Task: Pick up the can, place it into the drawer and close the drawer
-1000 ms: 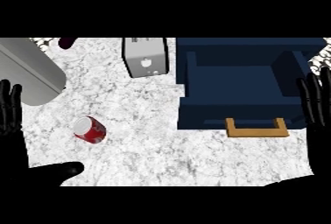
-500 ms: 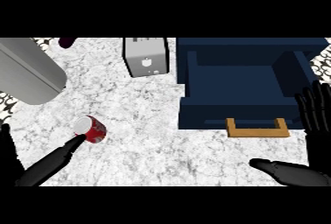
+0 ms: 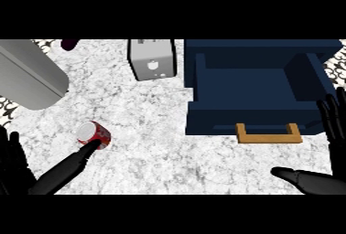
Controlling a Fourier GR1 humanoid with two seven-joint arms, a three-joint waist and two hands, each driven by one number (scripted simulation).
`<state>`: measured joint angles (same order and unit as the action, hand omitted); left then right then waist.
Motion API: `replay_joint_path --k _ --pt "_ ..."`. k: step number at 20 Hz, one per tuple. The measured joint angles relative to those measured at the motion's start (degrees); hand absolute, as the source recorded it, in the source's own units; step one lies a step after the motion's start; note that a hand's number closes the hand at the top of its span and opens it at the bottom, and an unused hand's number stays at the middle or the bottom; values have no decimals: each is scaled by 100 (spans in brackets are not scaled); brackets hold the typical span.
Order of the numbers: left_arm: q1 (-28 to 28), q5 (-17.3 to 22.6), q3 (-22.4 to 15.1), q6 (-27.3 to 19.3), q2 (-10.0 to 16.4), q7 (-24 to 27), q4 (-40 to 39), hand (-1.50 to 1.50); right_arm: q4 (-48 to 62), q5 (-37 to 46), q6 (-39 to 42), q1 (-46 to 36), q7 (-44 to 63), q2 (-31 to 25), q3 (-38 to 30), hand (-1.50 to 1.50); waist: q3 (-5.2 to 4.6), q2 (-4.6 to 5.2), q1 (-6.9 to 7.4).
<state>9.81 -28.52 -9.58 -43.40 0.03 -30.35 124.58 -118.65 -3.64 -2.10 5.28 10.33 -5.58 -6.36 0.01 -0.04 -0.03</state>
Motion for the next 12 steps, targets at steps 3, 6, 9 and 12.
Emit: replay_joint_path --k 3,6,9,12 --pt "-363 17 57 -156 -1 -50 -492 -150 174 -71 71 -34 -156 -17 -124 -150 0 4 -9" --pt "-542 344 124 -321 -1 273 -1035 -150 75 -168 191 99 -191 -46 -208 -150 -1 4 -18" --pt "-446 603 90 -461 -2 560 -1275 -150 17 -133 221 183 -262 2 -215 -150 -1 3 -12" --pt "-456 878 46 -674 -2 934 -1714 -150 -159 -230 303 264 -173 -52 -333 -150 -3 1 -16"
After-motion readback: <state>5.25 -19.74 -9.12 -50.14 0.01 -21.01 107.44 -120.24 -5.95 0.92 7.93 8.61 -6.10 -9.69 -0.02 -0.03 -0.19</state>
